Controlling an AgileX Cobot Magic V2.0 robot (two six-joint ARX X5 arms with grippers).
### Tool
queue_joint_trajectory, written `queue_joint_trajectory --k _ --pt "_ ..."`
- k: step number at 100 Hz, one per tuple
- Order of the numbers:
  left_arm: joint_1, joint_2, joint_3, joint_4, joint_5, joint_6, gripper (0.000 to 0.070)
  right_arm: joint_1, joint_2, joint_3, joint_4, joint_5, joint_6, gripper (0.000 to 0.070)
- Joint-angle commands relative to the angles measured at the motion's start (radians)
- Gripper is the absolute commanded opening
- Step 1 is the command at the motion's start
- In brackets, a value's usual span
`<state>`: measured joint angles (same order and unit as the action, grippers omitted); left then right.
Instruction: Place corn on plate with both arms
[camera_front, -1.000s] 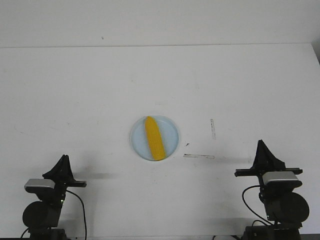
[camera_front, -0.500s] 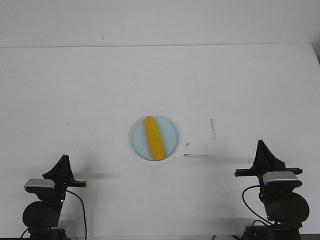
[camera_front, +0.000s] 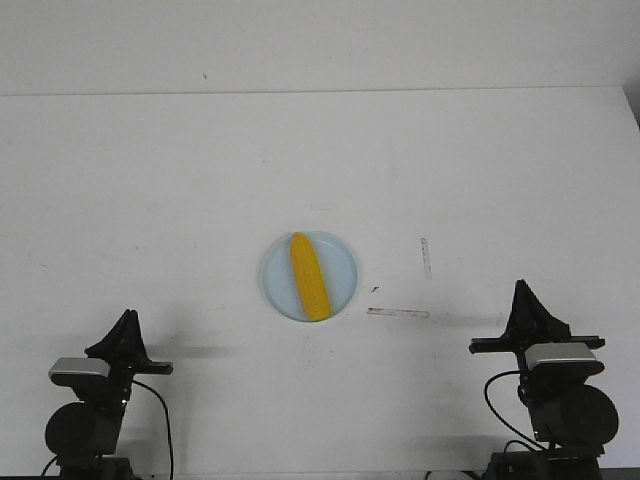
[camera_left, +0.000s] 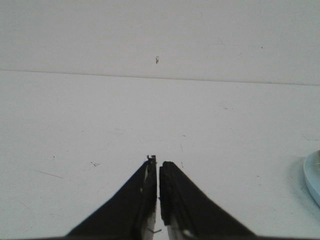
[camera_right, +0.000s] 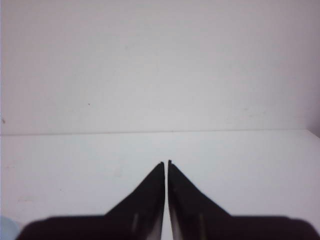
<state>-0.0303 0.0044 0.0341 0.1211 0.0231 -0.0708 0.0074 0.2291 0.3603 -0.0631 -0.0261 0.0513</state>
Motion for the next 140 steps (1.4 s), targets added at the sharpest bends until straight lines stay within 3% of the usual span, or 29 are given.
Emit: queue_joint_trajectory --k 1,20,40,67,92,140 --pt "0.000 -0.002 -0.021 0.014 -0.003 -0.006 0.0001 0.000 -0.001 0.004 0.011 0.000 -0.004 0.0010" --pt "0.000 -0.002 -0.021 0.013 -0.003 -0.006 0.0001 0.002 -0.015 -0.011 0.017 -0.005 -0.004 0.0010" --pt "0.000 -0.001 -0.021 0.013 -0.003 -0.006 0.0001 0.008 -0.077 -0.132 0.141 0.030 -0.004 0.0010" --pt "0.000 -0.001 -0.021 0.013 -0.003 -0.006 0.0001 0.012 -0.232 -0.273 0.130 0.034 -0.004 0.0010" --pt "0.000 -0.001 -0.021 0.012 -0.003 -0.006 0.0001 0.015 -0.228 -0.338 0.142 0.032 -0.003 0.0010" --pt "0.000 -0.001 -0.021 0.012 -0.003 -0.006 0.0001 0.015 -0.228 -0.348 0.134 0.026 -0.003 0.0010"
